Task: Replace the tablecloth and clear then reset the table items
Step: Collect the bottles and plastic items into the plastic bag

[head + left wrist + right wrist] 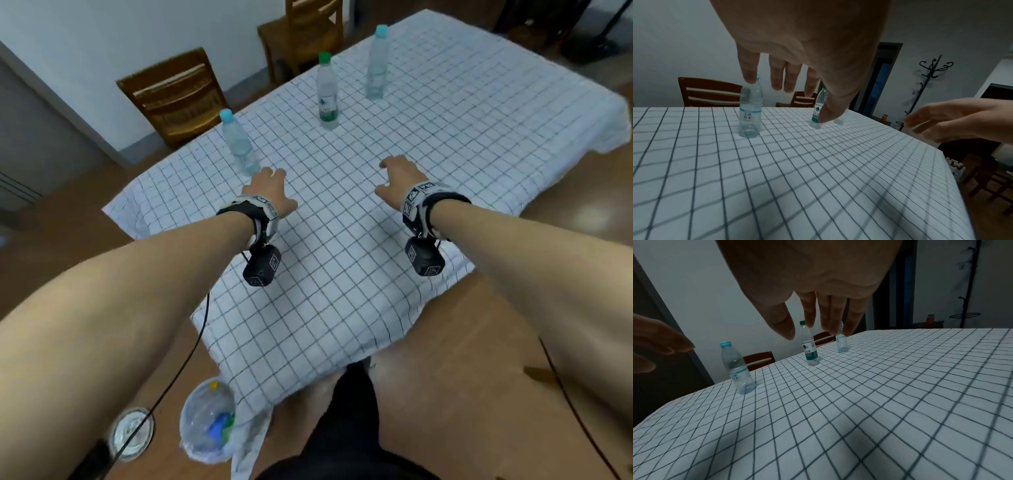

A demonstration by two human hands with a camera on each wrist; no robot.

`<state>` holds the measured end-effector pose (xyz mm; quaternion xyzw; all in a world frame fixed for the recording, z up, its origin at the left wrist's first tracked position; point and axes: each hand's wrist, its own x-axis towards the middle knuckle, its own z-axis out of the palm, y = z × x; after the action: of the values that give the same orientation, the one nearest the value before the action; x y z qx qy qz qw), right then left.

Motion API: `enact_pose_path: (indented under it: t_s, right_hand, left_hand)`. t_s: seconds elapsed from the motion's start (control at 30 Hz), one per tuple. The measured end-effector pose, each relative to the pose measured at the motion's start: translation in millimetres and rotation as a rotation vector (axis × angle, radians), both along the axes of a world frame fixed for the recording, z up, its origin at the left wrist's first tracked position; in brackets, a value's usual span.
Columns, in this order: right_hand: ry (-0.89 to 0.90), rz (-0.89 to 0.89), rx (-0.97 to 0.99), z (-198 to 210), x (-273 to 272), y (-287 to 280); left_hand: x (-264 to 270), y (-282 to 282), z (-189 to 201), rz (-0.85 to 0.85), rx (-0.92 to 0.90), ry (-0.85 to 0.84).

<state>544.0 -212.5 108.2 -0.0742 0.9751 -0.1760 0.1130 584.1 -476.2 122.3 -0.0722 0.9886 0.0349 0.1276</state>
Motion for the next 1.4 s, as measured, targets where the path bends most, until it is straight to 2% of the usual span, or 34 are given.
enact_pose_path:
  t_s: [0.17,0.3,0.43,0.67,0.8,0.9,0.97,1.07,1.23,1.33,1.4]
  right_hand:
    - [0.016,0.003,-0.001,4.2,-92.7,0.7]
    - [-0.008,0.002,0.020,13.8,-153.2,-15.7]
    - [-0.004,0.070,-0.022,18.0,-203.1,-41.2]
    - [-0.032,0.201,-0.019,5.1,-263.1,-61.5]
    - [0.029,0.257,-0.074,0.7,-299.8,-68.1]
    - [0.055,0.278,-0.128,0.8,-332.9,-78.1]
    - [0.074,0.319,-0.162,-1.4,-353.2,-83.8]
    - [0.144,0.389,-0.188,-9.6,-376.1,-88.6]
    - [0.272,0.360,-0.230,-26.6,-399.4,-94.6]
    - [0.192,0.364,-0.205,-36.0,-412.4,-102.7]
    - [0.121,0.413,-0.207,-41.3,-417.9,-107.7]
  left_hand:
    - [-106.3,-21.2,17.1,0.080,0.004,0.123]
    - [-164.3,-47.9,32.1,0.138,-0.014,0.129]
    - [-199.3,-74.6,32.9,0.218,-0.087,0.118]
    - [-248.0,-106.0,1.6,0.351,-0.124,-0.019]
    - [-261.2,-101.6,-16.4,0.308,-0.093,-0.227]
    - [-258.7,-87.8,-33.5,0.326,-0.100,-0.283]
    - [-253.1,-75.3,-47.7,0.398,-0.094,-0.300]
    - [-240.0,-63.6,-75.8,0.536,-0.077,-0.422]
    - [-214.1,-50.0,-106.3,0.684,-0.025,-0.466]
    - [-202.7,-41.4,-115.1,0.739,0.004,-0.528]
    - [-196.6,-35.7,-121.3,0.766,0.015,-0.498]
